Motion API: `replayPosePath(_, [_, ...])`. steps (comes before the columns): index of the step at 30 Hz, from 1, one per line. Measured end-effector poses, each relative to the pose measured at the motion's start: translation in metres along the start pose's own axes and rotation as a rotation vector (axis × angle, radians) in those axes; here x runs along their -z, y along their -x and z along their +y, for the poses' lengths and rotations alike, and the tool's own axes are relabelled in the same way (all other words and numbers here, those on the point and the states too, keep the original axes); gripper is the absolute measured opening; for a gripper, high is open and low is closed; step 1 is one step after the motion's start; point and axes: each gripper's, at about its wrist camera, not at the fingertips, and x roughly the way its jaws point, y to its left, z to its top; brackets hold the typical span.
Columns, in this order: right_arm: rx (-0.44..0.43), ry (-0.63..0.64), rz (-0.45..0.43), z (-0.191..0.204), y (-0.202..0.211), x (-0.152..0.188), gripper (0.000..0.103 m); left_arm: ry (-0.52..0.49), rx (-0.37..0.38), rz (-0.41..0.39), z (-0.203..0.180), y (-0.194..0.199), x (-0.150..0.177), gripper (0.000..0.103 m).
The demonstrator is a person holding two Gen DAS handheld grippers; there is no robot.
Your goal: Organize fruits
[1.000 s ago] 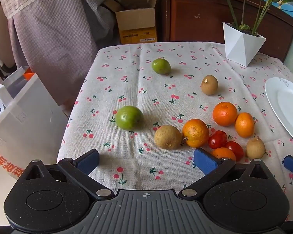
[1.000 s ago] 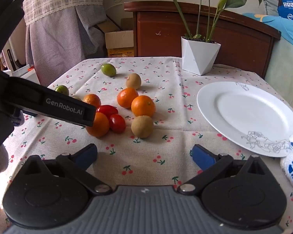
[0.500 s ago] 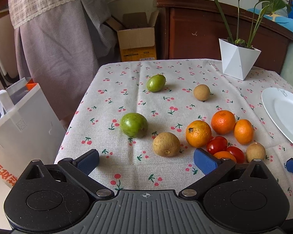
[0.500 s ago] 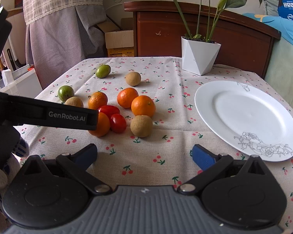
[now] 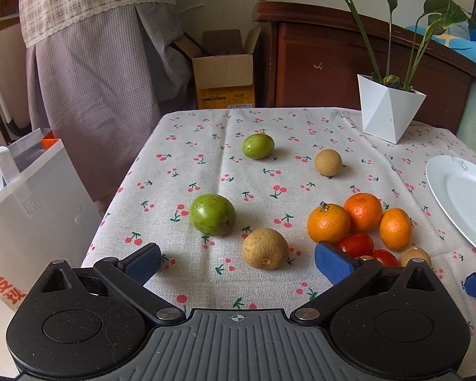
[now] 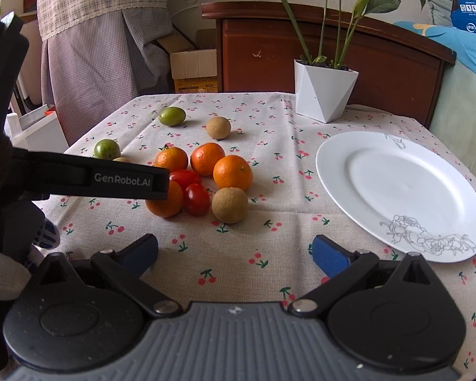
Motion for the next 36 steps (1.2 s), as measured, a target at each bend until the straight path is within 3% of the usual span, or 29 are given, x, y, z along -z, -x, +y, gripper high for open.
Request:
replayPosePath(2, [-0.004,-0.005,0.003,-0.001,0.000,0.000,0.102,-0.009,0.030,-0.004,-0.003,0.003,0.001,0.103])
replayPosePath(10, [-0.055,0.034,0.058,-0.014,0.009,0.001,0.102,-0.017,0.017,0.027,-0.009,0.011,0.008,0.103])
replayPosePath(19, [0.027,-0.018,0.048,-0.025,0.014,0.006,0.102,-0.081,0.061,0.088,-0.017,0.029,0.016,0.103])
replayPosePath(23, [0.029,-0.016,0.001,-0.025,0.015,0.011,0.102,-0.044,0.061,0.089,-0.013,0.036,0.021,0.103])
replayPosePath(36, [0.028,-0.024,0.007,-0.026,0.016,0.011,0.102,0.000,0.065,0.137,-0.004,0.050,0.023,0.103])
